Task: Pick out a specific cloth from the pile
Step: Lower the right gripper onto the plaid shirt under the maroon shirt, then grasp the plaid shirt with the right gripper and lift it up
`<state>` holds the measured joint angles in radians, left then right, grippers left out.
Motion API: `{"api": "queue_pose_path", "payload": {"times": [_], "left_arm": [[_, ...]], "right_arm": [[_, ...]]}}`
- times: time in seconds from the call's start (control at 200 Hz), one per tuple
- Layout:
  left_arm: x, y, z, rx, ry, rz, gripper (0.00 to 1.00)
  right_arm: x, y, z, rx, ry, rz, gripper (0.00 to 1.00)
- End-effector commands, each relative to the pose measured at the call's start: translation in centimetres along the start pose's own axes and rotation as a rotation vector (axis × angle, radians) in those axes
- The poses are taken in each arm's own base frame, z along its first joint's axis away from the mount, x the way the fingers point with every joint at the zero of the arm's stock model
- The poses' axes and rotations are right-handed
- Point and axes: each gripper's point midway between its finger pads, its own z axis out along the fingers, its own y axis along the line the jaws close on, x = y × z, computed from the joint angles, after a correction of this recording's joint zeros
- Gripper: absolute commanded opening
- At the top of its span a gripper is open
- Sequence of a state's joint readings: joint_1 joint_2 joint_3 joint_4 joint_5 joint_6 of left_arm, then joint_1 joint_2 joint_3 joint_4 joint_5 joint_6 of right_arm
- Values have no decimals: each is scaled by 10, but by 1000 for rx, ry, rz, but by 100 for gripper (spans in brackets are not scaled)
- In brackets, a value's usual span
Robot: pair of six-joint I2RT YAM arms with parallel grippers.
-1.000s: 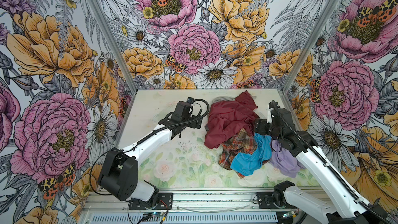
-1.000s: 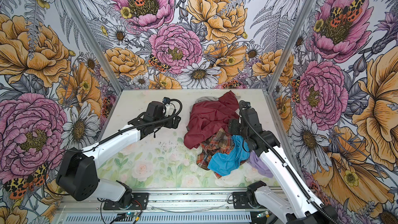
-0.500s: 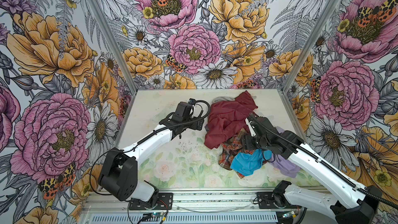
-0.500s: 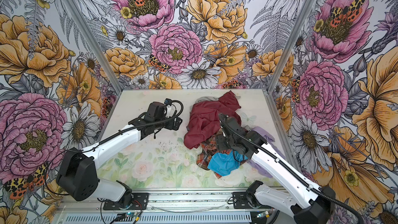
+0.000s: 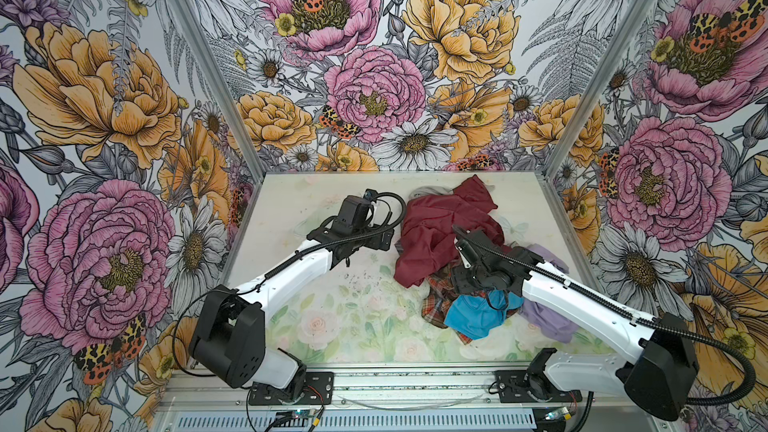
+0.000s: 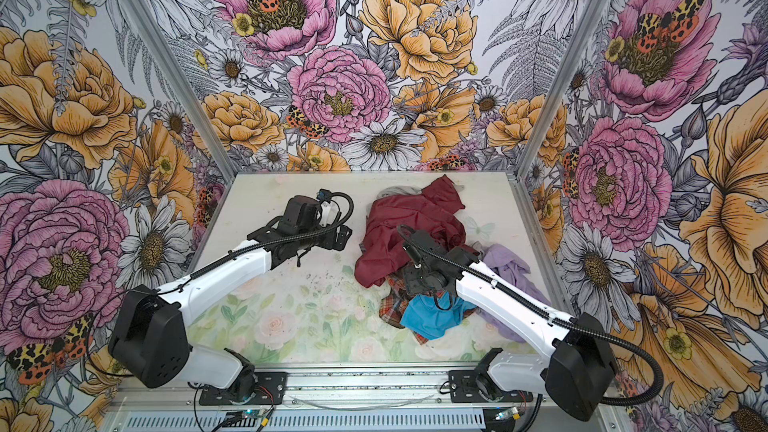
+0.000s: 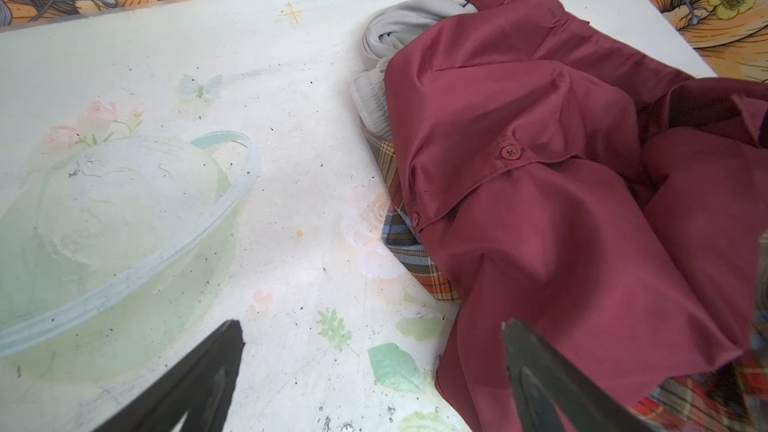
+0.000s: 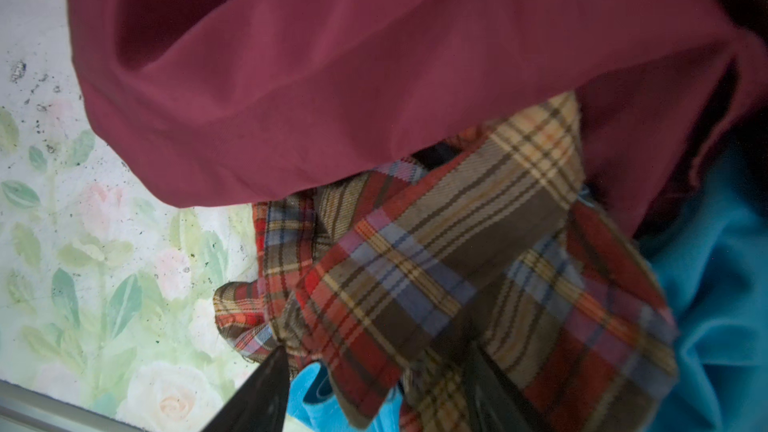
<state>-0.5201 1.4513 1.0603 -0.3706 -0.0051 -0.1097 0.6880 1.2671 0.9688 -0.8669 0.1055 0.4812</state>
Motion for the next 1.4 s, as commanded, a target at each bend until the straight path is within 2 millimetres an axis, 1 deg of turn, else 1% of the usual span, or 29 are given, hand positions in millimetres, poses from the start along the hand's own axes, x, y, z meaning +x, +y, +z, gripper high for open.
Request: {"api": "queue_pose_path", "payload": {"times": [0.0,0.105,0.145,0.2,0.3,0.365,0.395,0.44,0.57,0.71,0.845,0.9,1.001,1.121,1.196,1.396], "left_arm": [[-7,-8,-1,33,-8,-1,99],[-8,-9,-2,37,-11,-2,99],[-8,-10,-2,39,-11,-2,99],[-8,-9,-2,38,-11,-1,99],[-8,-10,-2,36,-11,2,99],[-7,-10,-2,36,-10,2,99],[-8,-10,-2,37,-10,3,99],[-7,-10,-1,36,-9,2,99],[-6,-12,-2,37,-7,6,99],[-5,-13,-1,37,-6,12,99],[-3,-13,0,35,1,15,99],[-3,-13,0,34,1,16,99],[-2,-12,1,29,2,18,99],[-1,-14,3,34,8,18,99],[1,-15,4,34,12,20,99],[2,-14,4,22,15,38,99]], "right_arm": [[-13,-1,8,24,-39,2,66],[-14,-3,23,31,-14,1,62],[-14,-4,29,37,-1,-1,58],[-14,-5,33,50,1,-1,49],[-21,-6,32,60,-25,5,28],[-28,-5,27,57,-47,4,7],[-33,-5,22,54,-65,2,0],[-40,-5,15,54,-92,1,0],[-65,-4,-13,13,-173,22,0],[-94,-11,-52,8,-254,30,0],[-125,-19,-100,15,-359,21,0],[-140,-22,-126,24,-421,21,0],[-161,-32,-166,49,-524,24,0],[-187,-46,-205,73,-631,63,0],[-203,-48,-221,67,-675,76,0],[-245,-42,-262,31,-785,73,0]]}}
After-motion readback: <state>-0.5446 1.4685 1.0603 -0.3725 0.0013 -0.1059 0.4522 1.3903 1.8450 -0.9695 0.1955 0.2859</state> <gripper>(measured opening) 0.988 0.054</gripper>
